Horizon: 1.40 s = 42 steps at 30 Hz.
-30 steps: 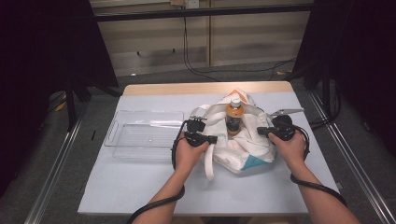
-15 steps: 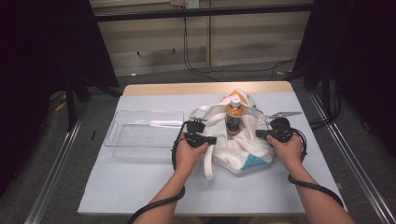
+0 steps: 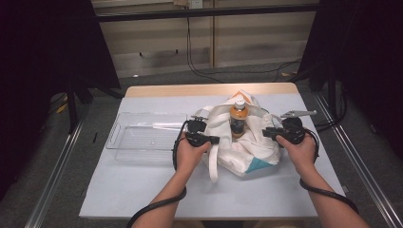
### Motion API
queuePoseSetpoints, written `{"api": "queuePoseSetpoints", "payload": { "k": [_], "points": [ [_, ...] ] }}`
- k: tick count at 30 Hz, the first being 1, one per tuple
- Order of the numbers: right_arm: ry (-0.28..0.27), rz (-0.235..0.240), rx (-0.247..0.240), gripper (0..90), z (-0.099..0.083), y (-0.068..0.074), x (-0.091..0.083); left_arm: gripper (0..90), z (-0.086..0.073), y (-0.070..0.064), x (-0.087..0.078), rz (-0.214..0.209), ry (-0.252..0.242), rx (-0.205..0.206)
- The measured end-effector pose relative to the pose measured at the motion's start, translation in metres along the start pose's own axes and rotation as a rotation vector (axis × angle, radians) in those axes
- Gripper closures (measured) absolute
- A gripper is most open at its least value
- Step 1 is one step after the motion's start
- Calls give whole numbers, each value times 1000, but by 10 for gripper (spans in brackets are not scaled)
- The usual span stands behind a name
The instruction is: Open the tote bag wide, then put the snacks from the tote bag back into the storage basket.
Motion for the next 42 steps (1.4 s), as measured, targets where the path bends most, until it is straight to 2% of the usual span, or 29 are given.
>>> {"api": "queuePoseSetpoints", "payload": {
  "k": [2,5,8,9,10,11,13,16,18,19,20,22,24,27,29,32,37,42],
  "points": [
    [0,-11,-11,647,1,-1,-7,795,3,1,-3,-5,-4,2],
    [15,-25,-11,510,1,-2,-15,743,7,0,-7,-1,-8,8],
    [48,-68,-29,343,-3,-1,-21,679,12,-2,-11,1,-18,19],
    [42,-71,-12,306,-5,0,-23,656,13,-3,-12,11,-22,28],
    [41,-55,-3,276,-7,1,-24,626,14,-4,-13,16,-23,37],
    [48,-53,0,247,-9,1,-25,596,16,-5,-13,12,-23,32],
    [50,-58,-4,177,-11,0,-27,531,19,-6,-13,22,-23,49],
    [36,-64,20,116,-12,-1,-33,498,23,-10,-15,16,-34,59],
    [47,-61,27,75,-14,-1,-35,455,24,-12,-16,15,-23,65],
    [45,-65,40,65,-14,-1,-37,431,25,-12,-16,19,-24,66],
    [34,-55,42,58,-14,0,-38,412,26,-13,-15,19,-26,56],
    [32,-46,39,18,-15,0,-41,380,28,-14,-16,19,-20,62],
    [17,-37,38,19,-15,1,-45,338,30,-14,-17,22,-26,68],
    [29,-52,8,19,-17,1,-48,287,33,-16,-17,25,-27,67],
    [31,-49,13,22,-18,1,-48,265,35,-17,-16,31,-28,73],
    [35,-58,21,19,-19,0,-48,248,37,-19,-15,34,-22,86],
    [53,-55,-4,22,-21,2,-45,221,43,-21,-14,34,-34,94],
    [55,-46,-5,23,-22,2,-44,211,49,-24,-11,31,-37,106]
  ]
}}
Point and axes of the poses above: each handheld gripper's, and its own axes: x roughly forward along the jaws, z roughly out of its top, y roughly to its left, the point moved 4 cm from there along x, roughly forward along the jaws, and after that the axes turned 7 degrees about z, right-handed, at the moved point
